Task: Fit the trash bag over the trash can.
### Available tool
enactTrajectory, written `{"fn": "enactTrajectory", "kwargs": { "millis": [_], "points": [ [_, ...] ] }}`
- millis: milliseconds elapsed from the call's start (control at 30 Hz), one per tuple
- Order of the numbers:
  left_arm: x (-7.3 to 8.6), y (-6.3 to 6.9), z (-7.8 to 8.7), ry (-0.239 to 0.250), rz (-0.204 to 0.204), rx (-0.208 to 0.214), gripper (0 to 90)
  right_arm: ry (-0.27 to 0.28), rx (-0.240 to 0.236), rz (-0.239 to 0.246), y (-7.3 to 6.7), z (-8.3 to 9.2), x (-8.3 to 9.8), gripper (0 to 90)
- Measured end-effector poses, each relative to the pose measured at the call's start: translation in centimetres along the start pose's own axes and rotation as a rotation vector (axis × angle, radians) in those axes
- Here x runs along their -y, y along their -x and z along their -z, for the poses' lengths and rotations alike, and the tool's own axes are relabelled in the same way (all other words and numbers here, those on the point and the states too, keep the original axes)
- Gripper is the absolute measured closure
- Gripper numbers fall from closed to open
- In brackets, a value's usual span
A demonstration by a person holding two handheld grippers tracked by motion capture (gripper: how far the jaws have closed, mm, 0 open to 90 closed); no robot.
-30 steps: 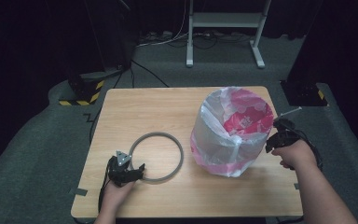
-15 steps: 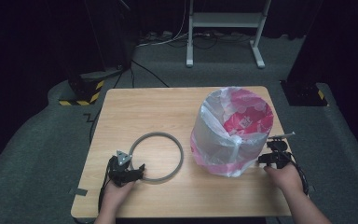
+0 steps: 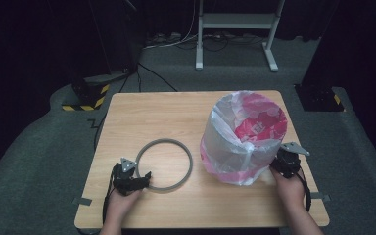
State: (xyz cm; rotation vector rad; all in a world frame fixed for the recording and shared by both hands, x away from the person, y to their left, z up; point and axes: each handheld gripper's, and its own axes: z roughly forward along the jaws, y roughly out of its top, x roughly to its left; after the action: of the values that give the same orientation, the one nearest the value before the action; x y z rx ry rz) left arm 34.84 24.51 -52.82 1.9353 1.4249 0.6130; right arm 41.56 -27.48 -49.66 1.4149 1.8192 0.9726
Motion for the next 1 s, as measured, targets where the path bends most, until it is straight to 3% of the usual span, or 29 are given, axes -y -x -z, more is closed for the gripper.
{"fn": "enactTrajectory", "kwargs": {
  "millis": [67, 133, 167, 200, 333, 533, 1000],
  "points": [
    [0.1, 0.0, 0.1, 0.003, 0.013, -0.014, 17.1, 0.036, -0.007, -0.003, 0.2, -0.2, 0.0, 55.0],
    [0.1, 0.0, 0.2, 0.002, 0.018, -0.025, 18.1, 0.06, -0.044, -0.016, 0.5, -0.4, 0.0, 58.1],
    [0.1, 0.0, 0.2, 0.002, 0.018, -0.025, 18.5, 0.06, -0.044, -0.016, 0.5, -0.4, 0.0, 58.1],
    [0.2, 0.0, 0.2, 0.006, 0.024, -0.03, 19.0, 0.066, -0.087, -0.052, 0.5, -0.6, 0.1, 65.1],
    [0.2, 0.0, 0.2, 0.005, 0.024, -0.03, 19.1, 0.071, -0.135, -0.087, 0.0, -0.8, 0.2, 66.8],
    [0.2, 0.0, 0.2, 0.004, 0.022, -0.031, 19.3, 0.059, -0.147, -0.046, -1.7, -1.0, -0.2, 68.0],
    [0.2, -0.1, 0.2, 0.006, 0.024, -0.017, 18.3, 0.052, -0.195, -0.007, -5.8, -1.4, -0.7, 70.0]
  ]
}}
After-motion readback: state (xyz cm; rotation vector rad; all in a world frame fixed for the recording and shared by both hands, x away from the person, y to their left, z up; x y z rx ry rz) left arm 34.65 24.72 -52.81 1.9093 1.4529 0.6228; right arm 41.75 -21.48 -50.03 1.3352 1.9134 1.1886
